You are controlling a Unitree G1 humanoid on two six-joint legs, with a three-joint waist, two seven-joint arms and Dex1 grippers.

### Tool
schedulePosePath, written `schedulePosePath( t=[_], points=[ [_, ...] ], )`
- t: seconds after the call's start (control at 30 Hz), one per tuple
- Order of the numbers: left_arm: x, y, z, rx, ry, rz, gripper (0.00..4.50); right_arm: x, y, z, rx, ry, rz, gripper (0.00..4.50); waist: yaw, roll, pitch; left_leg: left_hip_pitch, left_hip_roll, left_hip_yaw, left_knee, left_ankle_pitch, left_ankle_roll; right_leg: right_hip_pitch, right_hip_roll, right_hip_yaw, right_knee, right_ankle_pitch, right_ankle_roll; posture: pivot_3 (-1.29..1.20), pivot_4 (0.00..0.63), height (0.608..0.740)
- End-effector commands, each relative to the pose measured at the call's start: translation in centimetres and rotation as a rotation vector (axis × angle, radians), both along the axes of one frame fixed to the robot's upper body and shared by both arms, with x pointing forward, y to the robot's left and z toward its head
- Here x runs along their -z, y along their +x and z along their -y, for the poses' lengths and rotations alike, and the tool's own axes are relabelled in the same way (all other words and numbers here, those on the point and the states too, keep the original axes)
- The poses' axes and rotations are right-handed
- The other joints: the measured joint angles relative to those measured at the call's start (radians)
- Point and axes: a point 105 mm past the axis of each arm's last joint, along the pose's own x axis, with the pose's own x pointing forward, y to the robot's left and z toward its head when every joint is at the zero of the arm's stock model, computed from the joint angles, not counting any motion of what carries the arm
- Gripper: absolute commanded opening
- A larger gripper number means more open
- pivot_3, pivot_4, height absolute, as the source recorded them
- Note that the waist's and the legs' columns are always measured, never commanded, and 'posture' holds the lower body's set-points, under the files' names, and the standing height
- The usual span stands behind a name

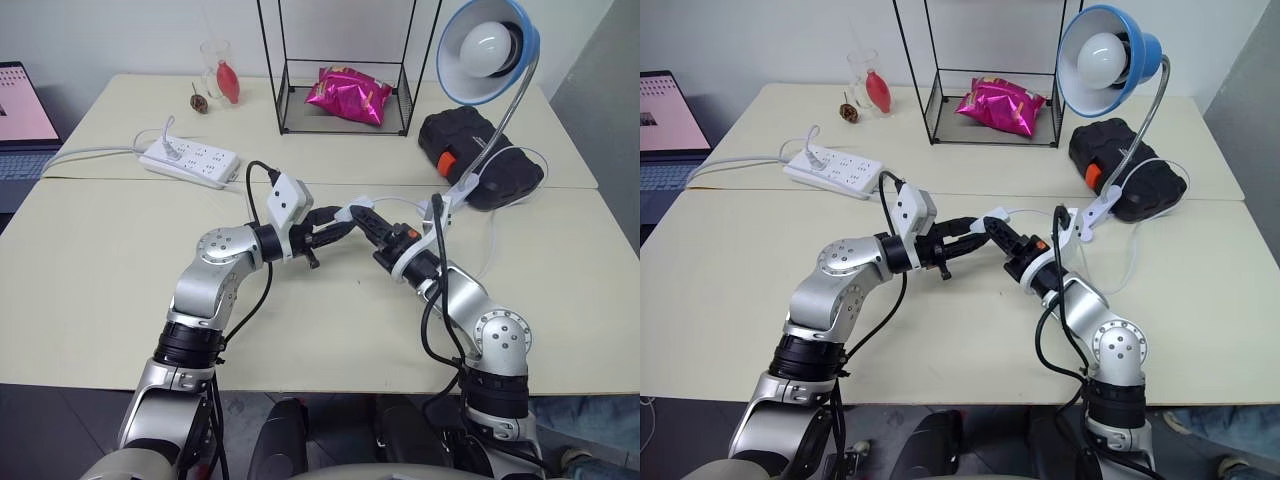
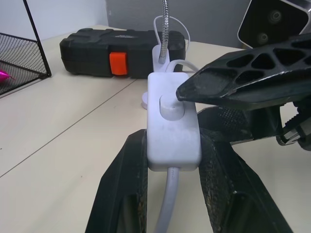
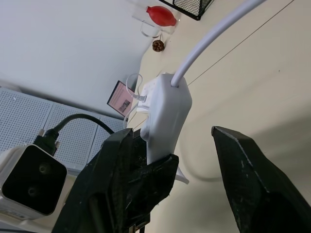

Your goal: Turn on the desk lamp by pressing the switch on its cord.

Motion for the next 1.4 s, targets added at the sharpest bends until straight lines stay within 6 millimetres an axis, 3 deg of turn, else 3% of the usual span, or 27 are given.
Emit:
schedulePosePath(
  t=[0.03, 0.53, 1.07, 1.4],
  points=[
    [-1.5, -0.6, 0.5, 0.033, -0.018, 0.052, 1.1, -1.0, -0.1, -0.4, -0.017, 0.016, 0.047, 2.53, 0.0, 0.0, 0.0, 0.0, 0.0, 0.0, 0.0, 0.0, 0.0, 0.0, 0.0, 0.0, 0.0, 0.0, 0.0, 0.0, 0.15, 0.74],
    [-1.3, -0.6, 0.3, 0.03, -0.014, 0.038, 1.1, -2.1, -0.2, -0.2, -0.027, 0.069, 0.094, 2.53, 0.0, 0.0, 0.0, 0.0, 0.0, 0.0, 0.0, 0.0, 0.0, 0.0, 0.0, 0.0, 0.0, 0.0, 0.0, 0.0, 0.15, 0.74],
    [-1.5, -0.7, 0.3, 0.031, -0.018, 0.023, 1.1, -1.4, -0.2, -0.3, -0.029, 0.067, 0.068, 2.53, 0.0, 0.0, 0.0, 0.0, 0.0, 0.0, 0.0, 0.0, 0.0, 0.0, 0.0, 0.0, 0.0, 0.0, 0.0, 0.0, 0.15, 0.74],
    [-1.6, -0.7, 0.3, 0.029, -0.02, 0.027, 1.1, -1.1, -0.1, -0.2, -0.02, 0.066, 0.056, 0.51, -0.001, 0.0, 0.0, 0.0, 0.0, 0.0, 0.0, 0.0, 0.0, 0.0, 0.0, 0.0, 0.0, 0.0, 0.0, 0.0, 0.15, 0.74]
  ],
)
